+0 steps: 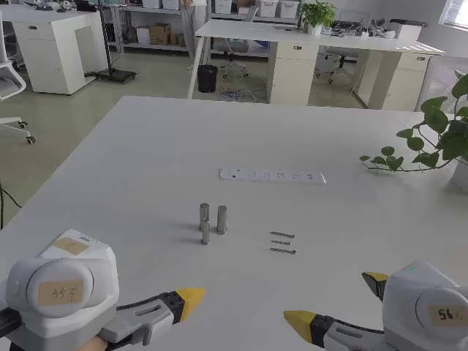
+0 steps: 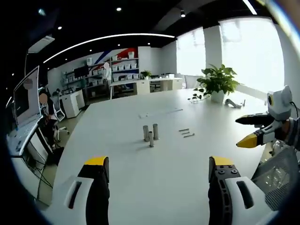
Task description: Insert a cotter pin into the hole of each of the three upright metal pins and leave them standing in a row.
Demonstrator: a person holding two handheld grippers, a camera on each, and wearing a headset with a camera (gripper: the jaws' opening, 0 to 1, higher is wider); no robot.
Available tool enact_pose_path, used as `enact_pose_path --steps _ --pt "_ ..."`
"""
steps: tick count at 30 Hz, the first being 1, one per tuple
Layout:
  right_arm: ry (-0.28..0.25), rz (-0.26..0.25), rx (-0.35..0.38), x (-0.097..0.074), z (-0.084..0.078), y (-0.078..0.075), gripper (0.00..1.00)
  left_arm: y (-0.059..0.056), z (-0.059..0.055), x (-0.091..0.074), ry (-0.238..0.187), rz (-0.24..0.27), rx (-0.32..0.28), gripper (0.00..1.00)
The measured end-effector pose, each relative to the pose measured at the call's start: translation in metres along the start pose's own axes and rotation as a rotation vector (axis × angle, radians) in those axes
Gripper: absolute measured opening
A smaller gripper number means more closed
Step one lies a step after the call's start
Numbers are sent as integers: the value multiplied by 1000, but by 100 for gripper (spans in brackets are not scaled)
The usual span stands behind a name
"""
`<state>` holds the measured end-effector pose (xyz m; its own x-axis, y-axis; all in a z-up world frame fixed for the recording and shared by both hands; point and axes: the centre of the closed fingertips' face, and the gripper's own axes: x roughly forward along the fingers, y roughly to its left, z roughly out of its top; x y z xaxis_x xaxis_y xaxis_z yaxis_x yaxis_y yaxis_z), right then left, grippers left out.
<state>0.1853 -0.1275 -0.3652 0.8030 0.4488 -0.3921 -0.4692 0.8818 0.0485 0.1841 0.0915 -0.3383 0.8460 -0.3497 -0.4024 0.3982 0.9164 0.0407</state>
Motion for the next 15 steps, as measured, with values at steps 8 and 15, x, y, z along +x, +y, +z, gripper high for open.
enact_pose_path --steps 8,15 --pt "11 3 -14 0 -3 -1 82 1 0 1 3 4 2 85" --pt "30 5 -25 3 -4 -4 83 0 -3 2 14 1 1 86"
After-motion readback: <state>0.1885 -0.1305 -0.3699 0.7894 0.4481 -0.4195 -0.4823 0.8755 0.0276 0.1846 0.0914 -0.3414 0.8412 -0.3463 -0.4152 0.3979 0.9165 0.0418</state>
